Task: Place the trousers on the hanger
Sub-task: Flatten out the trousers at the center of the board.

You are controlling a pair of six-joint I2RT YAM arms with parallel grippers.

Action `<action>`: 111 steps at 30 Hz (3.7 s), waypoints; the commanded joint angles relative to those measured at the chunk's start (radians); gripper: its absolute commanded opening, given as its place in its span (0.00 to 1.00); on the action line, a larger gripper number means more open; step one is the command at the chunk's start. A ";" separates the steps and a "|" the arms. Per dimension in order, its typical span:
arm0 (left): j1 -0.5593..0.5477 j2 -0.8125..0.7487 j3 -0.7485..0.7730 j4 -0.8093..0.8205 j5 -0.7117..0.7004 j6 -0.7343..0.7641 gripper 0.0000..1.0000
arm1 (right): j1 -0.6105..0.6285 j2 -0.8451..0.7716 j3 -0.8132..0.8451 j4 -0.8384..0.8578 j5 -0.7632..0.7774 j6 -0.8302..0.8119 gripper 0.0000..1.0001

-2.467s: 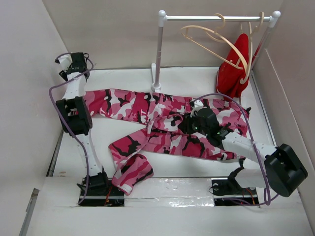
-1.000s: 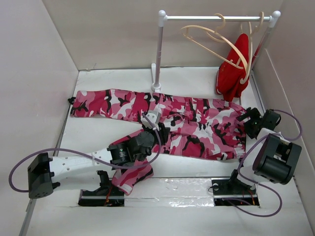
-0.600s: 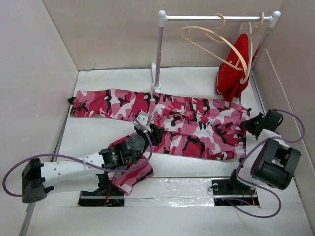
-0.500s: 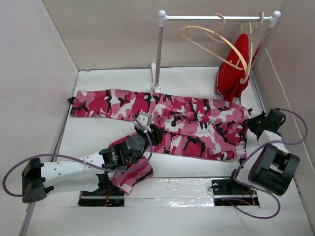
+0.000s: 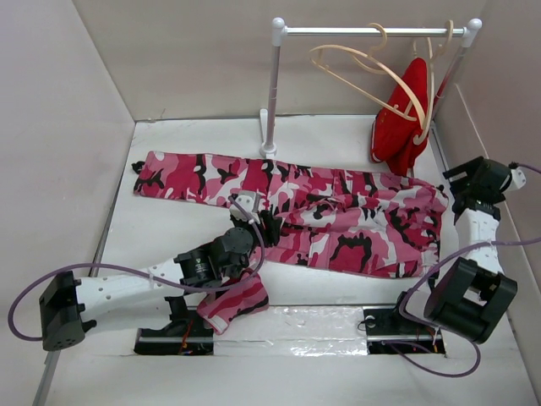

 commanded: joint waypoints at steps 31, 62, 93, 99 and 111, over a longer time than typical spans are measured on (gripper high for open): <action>0.219 -0.162 0.163 -0.345 0.073 -0.180 0.33 | 1.808 0.124 -0.219 0.385 -0.021 -0.041 0.80; 0.219 -0.594 0.289 -0.676 -0.217 -0.337 0.37 | 1.595 1.108 1.336 0.002 -0.256 -0.021 0.20; 0.932 -0.171 -0.105 -0.312 0.248 -0.671 0.63 | 1.366 -0.036 -0.015 0.251 -0.061 -0.280 0.03; 1.237 -0.095 -0.236 -0.112 0.580 -0.731 0.69 | 1.357 -0.061 -0.092 0.264 -0.142 -0.294 0.13; 1.247 -0.021 -0.328 -0.005 0.631 -0.917 0.68 | 1.357 -0.012 -0.136 0.329 -0.218 -0.294 0.17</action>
